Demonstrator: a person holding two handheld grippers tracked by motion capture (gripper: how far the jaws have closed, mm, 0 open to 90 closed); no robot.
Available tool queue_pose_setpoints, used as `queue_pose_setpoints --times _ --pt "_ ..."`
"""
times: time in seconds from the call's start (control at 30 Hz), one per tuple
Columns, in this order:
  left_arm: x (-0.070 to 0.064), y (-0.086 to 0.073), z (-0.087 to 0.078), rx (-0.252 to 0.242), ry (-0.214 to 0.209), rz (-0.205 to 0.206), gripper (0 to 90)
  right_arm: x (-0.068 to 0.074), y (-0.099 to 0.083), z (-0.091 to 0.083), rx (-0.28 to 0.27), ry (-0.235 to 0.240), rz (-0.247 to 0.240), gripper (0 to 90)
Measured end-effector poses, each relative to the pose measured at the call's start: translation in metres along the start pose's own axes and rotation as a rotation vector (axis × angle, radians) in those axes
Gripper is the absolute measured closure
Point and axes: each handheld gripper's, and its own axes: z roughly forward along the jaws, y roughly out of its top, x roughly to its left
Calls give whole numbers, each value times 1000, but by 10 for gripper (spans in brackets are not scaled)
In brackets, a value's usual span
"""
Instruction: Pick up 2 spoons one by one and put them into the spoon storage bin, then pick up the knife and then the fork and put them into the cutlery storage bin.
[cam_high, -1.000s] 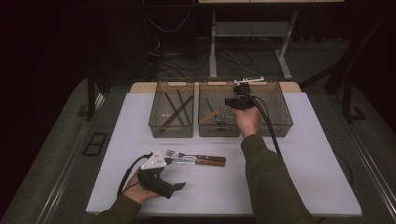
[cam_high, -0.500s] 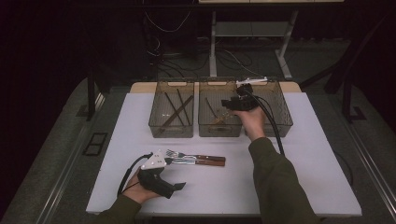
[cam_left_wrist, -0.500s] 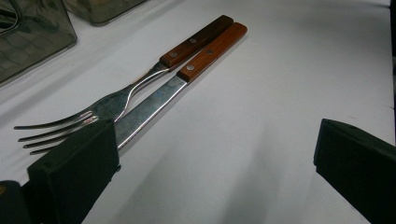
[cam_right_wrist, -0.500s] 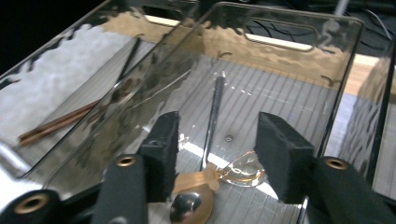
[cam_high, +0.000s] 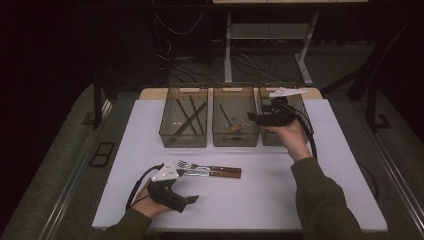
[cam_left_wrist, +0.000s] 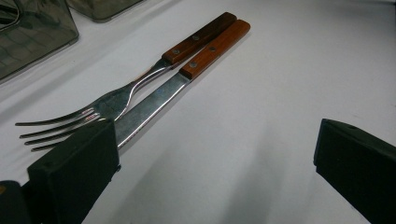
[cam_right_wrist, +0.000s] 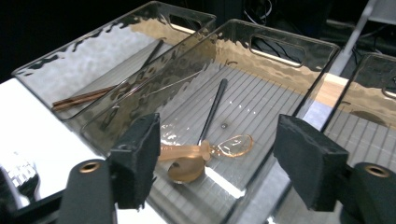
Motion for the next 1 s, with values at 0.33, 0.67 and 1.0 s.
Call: queue_pose_setpoints --times 0.33,0.67,1.0 --pt "0 0 0 5 1 -1 0 -2 -24 -33 -33 44 -39 260" --pt "1 -1 1 7 6 -11 0 3 -59 -60 -43 72 -55 241" --pt "2 -1 -1 -6 11 -23 0 15 -98 -76 -33 64 -76 190"
